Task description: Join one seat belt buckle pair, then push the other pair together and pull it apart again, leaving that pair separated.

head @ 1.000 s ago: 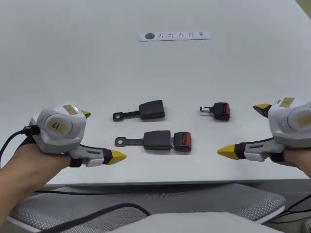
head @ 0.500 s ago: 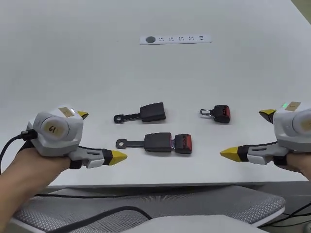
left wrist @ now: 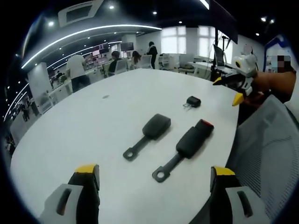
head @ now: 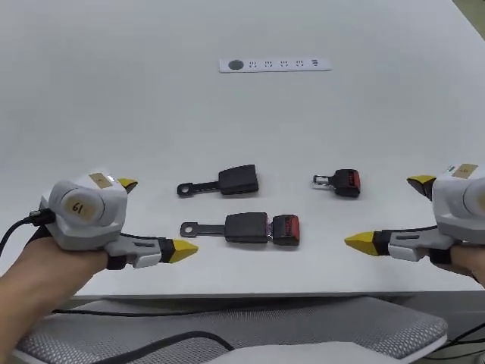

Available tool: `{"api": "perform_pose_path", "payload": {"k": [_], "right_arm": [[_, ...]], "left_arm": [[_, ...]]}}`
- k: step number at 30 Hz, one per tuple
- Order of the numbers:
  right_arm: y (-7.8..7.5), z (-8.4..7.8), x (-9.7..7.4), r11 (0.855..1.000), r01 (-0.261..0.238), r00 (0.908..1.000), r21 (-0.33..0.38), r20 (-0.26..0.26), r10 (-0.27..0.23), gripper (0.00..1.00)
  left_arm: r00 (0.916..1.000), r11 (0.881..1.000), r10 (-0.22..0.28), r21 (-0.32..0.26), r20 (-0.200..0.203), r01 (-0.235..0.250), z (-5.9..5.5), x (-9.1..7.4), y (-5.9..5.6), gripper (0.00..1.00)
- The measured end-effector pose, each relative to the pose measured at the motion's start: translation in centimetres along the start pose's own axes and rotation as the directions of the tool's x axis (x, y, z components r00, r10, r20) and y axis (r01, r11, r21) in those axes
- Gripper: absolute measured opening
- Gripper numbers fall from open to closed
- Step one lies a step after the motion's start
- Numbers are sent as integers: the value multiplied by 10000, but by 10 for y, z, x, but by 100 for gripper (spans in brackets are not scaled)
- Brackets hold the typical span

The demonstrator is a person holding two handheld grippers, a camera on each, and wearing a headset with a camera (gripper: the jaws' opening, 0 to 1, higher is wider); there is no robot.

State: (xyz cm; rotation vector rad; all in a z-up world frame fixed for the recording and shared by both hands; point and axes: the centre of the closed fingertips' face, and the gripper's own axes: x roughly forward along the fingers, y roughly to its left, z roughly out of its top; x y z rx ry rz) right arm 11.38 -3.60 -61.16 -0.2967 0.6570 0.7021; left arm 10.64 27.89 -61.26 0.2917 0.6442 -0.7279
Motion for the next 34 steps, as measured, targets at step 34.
{"api": "perform_pose_path", "payload": {"k": [34], "right_arm": [[16,-8,-5,9999,158,9999,-22,50,-158,100]], "left_arm": [[9984,9992,169,-382,546,-148,12,-6,2,100]]}}
